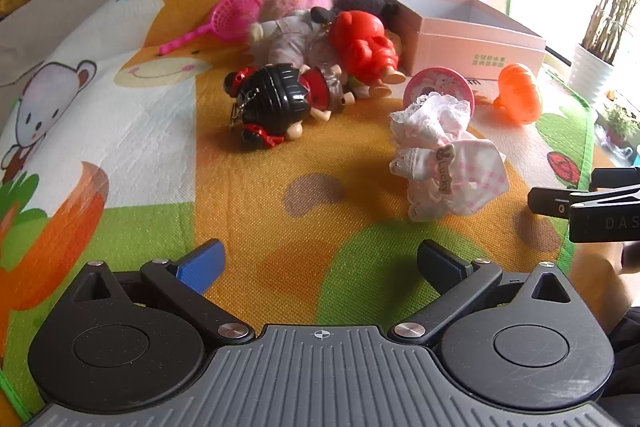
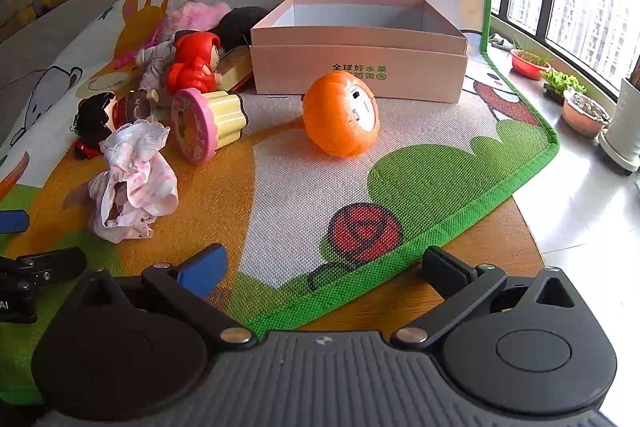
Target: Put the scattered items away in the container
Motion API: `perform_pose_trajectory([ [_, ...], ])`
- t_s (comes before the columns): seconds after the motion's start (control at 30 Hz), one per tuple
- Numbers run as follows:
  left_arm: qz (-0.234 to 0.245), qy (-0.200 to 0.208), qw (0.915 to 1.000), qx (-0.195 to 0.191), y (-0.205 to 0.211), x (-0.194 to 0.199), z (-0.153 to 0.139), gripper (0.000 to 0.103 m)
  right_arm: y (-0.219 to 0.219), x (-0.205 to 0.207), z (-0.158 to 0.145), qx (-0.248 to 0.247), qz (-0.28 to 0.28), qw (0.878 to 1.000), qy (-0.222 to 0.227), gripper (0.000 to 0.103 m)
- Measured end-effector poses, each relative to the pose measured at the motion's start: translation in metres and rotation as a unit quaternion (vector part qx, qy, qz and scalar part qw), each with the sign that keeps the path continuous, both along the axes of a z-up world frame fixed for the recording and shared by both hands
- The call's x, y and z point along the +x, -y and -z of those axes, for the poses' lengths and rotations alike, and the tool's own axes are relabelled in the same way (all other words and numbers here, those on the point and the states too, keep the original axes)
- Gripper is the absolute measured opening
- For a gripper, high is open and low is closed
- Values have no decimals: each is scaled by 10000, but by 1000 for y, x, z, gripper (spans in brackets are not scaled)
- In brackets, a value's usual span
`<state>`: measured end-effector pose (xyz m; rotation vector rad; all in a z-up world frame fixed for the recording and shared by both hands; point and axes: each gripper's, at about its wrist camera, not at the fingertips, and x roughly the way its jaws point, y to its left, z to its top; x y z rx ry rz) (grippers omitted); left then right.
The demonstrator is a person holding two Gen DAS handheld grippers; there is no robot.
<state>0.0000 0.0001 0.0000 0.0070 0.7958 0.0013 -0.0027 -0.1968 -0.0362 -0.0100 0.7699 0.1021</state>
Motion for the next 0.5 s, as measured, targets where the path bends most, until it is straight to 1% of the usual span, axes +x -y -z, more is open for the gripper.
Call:
perform_pose_trajectory([
  [0.5, 1, 24, 10000, 1, 1, -2, 0, 103, -4, -1, -1, -47, -77, 9999, 55, 103],
])
